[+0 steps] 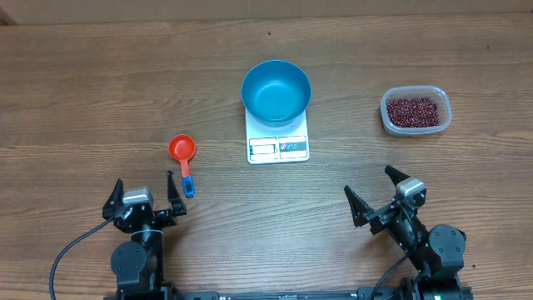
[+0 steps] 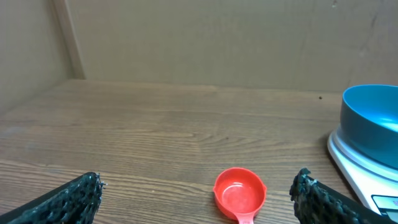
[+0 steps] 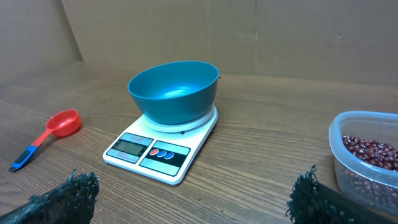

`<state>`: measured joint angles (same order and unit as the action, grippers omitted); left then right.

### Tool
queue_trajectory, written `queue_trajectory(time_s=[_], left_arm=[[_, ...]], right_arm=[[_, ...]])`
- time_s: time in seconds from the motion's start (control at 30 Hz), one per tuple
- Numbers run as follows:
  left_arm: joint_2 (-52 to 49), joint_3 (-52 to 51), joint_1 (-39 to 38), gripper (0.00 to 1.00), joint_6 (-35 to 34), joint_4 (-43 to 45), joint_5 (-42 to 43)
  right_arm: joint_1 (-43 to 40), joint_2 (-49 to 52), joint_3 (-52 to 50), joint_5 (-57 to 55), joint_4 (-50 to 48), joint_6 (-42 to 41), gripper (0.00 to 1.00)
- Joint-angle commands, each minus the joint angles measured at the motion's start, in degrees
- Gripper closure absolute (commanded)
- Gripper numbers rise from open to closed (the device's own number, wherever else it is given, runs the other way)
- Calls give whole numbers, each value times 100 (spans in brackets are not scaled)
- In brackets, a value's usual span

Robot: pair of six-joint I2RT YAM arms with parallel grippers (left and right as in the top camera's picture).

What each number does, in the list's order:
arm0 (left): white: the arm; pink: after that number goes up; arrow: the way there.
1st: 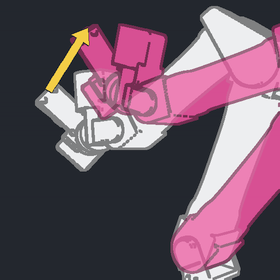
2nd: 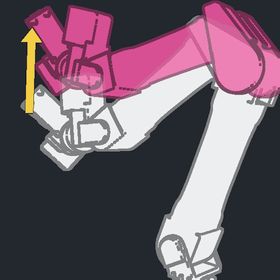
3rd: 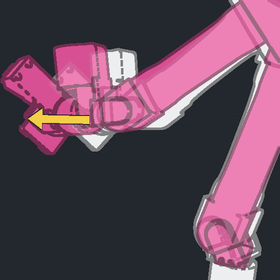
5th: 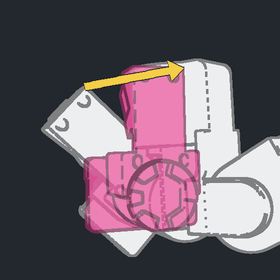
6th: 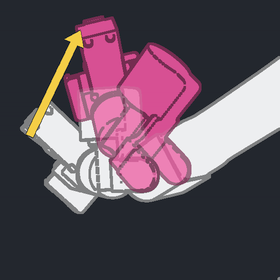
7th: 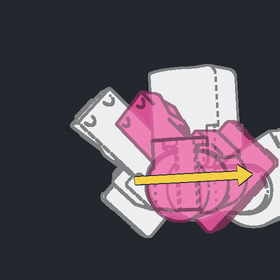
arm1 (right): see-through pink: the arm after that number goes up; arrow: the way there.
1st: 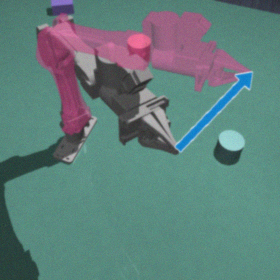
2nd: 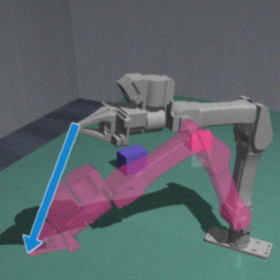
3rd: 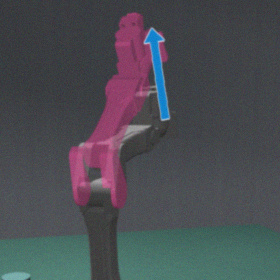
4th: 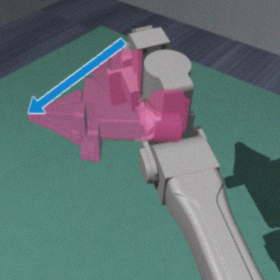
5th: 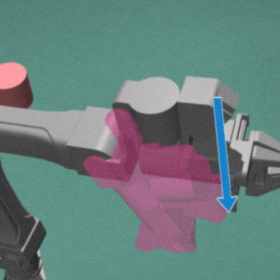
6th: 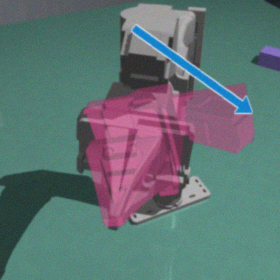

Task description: Scoop item into bowl and weigh 150g on scale

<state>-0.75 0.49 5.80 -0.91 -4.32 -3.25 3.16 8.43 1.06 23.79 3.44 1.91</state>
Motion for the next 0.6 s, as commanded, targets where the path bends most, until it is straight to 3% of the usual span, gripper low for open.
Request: queue_trajectory(time_s=[0.0, 0.57], left_arm=[[48, -22, -22, 0, 114, 28, -162], [48, -22, -22, 0, 46, 20, 66]], right_arm=[[42, 11, -59, 26, -33, -22, 0], [42, 11, -59, 26, -31, -22, 0]])
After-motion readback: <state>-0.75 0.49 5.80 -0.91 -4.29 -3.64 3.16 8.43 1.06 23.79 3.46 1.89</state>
